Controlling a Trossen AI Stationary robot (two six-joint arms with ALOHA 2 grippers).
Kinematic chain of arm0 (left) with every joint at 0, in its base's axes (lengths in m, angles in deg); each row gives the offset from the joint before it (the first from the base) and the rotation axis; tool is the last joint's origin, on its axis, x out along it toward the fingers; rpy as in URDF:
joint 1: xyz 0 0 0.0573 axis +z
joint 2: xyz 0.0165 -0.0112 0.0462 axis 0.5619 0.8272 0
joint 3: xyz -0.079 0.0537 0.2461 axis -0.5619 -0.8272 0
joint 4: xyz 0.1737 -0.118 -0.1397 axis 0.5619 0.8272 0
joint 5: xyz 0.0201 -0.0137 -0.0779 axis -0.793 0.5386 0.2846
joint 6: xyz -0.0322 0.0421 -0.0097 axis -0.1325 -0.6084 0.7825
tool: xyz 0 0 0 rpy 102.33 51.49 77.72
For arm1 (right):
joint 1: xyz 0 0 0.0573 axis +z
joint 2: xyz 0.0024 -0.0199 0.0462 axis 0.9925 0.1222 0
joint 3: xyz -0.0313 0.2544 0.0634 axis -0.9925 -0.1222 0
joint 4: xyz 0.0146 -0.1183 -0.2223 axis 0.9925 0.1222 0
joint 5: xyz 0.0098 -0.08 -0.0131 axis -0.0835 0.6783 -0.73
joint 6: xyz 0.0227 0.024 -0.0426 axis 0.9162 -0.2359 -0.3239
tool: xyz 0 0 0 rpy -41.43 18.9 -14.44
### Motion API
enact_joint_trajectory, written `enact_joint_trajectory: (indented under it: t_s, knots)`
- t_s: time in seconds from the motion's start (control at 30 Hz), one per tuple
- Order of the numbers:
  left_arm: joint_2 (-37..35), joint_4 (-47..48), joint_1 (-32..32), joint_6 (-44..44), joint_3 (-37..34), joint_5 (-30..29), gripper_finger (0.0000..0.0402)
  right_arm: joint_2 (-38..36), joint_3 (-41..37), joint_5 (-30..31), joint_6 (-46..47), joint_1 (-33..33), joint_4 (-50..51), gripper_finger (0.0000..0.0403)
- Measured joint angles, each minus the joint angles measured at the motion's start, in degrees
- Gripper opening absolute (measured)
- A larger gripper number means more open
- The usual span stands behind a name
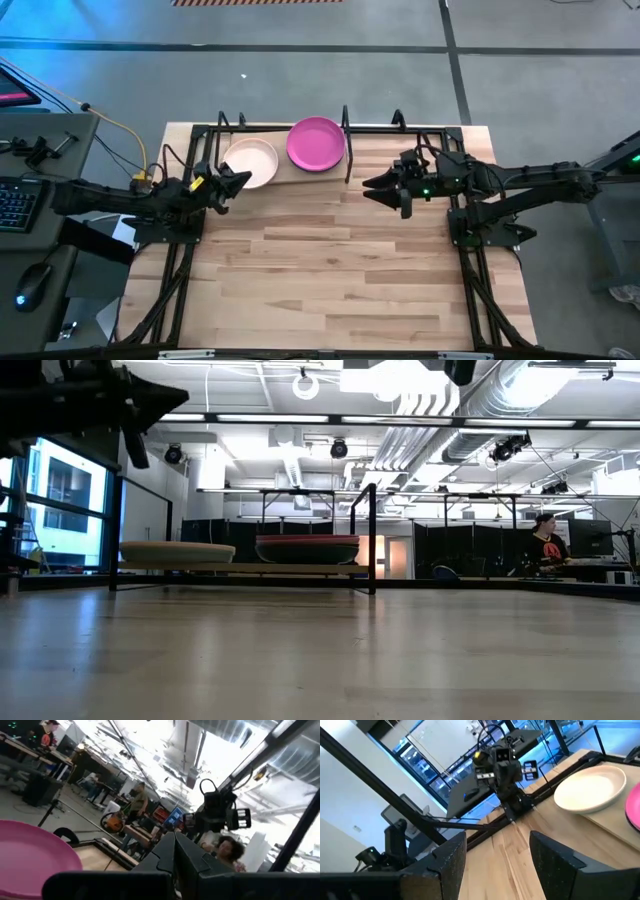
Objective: Place and stack plates onto a shelf
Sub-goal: Return to Home Position
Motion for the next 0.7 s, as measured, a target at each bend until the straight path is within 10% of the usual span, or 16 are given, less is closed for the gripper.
enact_joint_trajectory:
  t_s: [0.7]
  knots:
    - [-2.8, 1.6, -0.5, -3.0, -0.1, 4.8, 0.0000, -17.6, 0.1, 1.9, -4.4, 2.6, 16.4, 0.0199]
